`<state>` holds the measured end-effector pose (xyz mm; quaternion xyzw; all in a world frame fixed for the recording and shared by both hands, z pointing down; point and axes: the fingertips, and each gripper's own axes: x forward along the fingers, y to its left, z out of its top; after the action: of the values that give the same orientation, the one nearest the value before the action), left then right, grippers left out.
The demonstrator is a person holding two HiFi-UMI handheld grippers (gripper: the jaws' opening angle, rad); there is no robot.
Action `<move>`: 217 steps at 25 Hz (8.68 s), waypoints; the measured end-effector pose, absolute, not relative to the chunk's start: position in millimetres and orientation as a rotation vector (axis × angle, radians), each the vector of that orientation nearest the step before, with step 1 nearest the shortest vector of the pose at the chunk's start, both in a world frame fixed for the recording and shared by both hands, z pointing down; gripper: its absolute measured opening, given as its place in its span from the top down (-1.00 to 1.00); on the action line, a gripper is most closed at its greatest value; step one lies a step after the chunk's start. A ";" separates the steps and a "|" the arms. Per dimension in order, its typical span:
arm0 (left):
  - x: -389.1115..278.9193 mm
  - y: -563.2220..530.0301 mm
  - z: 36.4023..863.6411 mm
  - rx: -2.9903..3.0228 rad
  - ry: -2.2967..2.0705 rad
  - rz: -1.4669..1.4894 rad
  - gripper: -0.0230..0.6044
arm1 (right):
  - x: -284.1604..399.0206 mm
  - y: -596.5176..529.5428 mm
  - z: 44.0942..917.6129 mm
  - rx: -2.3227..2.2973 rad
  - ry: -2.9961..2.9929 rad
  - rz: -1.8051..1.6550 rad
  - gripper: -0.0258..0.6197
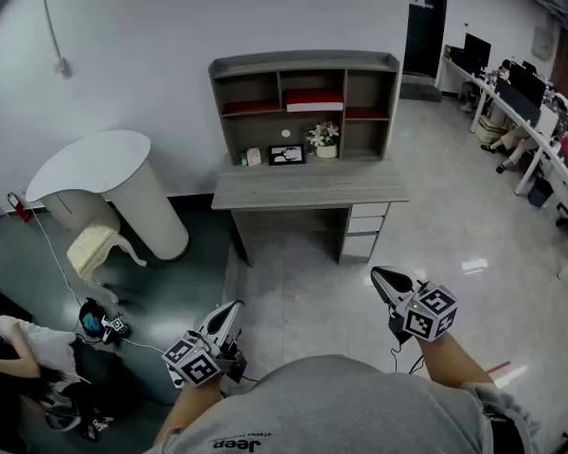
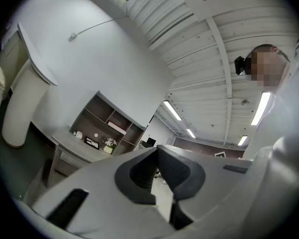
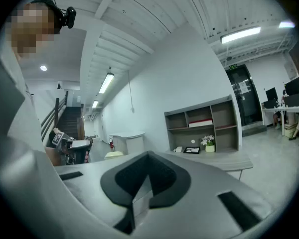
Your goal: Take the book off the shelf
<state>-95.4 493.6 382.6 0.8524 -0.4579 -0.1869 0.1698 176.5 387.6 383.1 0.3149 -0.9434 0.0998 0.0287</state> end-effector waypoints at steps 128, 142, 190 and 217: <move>-62.0 -270.4 425.6 2.195 -1.339 -0.545 0.85 | 153.7 -358.1 428.2 0.612 -2.952 0.273 0.91; -60.8 -356.2 448.5 2.045 -1.048 -0.577 0.84 | 134.6 -383.4 445.3 0.730 -2.883 0.332 0.91; -62.1 -457.2 478.3 1.420 -0.930 -0.768 0.01 | 158.6 -368.6 453.8 0.799 -2.818 0.363 0.91; -47.5 -366.4 442.8 1.432 -0.924 -0.921 0.10 | 181.7 -381.8 440.8 0.651 -2.903 0.291 0.91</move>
<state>-47.5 -366.4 442.8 0.6094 -0.3929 -0.3917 0.5665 181.7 -381.8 440.8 0.2172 -0.9683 0.0972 0.0762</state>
